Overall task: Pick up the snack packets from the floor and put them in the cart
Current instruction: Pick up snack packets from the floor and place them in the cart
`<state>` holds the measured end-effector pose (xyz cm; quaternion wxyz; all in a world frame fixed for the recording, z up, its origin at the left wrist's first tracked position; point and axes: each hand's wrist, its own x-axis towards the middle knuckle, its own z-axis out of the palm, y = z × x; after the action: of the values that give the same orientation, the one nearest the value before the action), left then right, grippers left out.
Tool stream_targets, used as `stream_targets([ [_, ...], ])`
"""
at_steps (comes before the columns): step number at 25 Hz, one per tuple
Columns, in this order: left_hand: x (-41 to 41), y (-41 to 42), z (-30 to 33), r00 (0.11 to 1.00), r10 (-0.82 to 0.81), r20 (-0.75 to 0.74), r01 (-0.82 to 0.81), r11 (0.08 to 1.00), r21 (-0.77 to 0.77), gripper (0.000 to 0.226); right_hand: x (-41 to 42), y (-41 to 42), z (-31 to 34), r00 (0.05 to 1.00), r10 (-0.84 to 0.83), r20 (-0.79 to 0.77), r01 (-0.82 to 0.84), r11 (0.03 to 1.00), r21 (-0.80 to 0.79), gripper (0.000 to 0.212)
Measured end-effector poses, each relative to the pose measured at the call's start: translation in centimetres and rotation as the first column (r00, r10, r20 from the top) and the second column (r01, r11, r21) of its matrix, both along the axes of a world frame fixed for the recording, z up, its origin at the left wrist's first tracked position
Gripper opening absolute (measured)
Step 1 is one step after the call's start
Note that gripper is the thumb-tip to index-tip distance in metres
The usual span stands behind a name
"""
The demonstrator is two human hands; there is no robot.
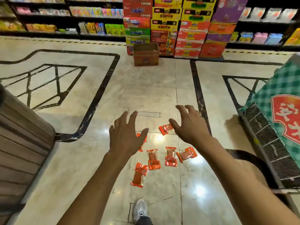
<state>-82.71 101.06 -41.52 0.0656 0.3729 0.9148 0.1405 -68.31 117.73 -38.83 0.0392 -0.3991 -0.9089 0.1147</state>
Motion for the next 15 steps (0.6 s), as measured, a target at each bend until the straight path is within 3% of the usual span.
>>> stream_targets([
  [2, -2.6, 1.7, -9.0, 0.997, 0.007, 0.074, -0.001, 0.997, -0.074, 0.077, -3.0, 1.7, -8.3, 0.997, 0.012, 0.081, -0.009, 0.999, -0.044, 0.062],
  [4, -5.0, 3.1, -22.4, 0.988, 0.037, 0.152, -0.016, 0.990, -0.137, 0.080, -6.7, 3.5, -21.8, 0.986, 0.040, 0.162, -0.026, 0.996, -0.090, 0.062],
  [5, -4.5, 2.5, -23.7, 0.987, 0.029, 0.155, -0.004, 0.987, -0.158, 0.081, -6.2, 3.1, -23.0, 0.983, 0.027, 0.184, -0.009, 0.995, -0.102, 0.063],
  [11, -5.8, 3.6, -59.8, 0.958, 0.089, 0.271, 0.020, 0.926, -0.377, 0.080, -10.7, 4.4, -60.2, 0.913, 0.141, 0.384, -0.038, 0.964, -0.264, 0.064],
  [15, -5.1, 4.4, -71.4, 0.951, 0.086, 0.297, 0.035, 0.924, -0.381, 0.078, -13.4, 5.9, -72.4, 0.917, 0.085, 0.390, 0.030, 0.960, -0.280, 0.060],
])
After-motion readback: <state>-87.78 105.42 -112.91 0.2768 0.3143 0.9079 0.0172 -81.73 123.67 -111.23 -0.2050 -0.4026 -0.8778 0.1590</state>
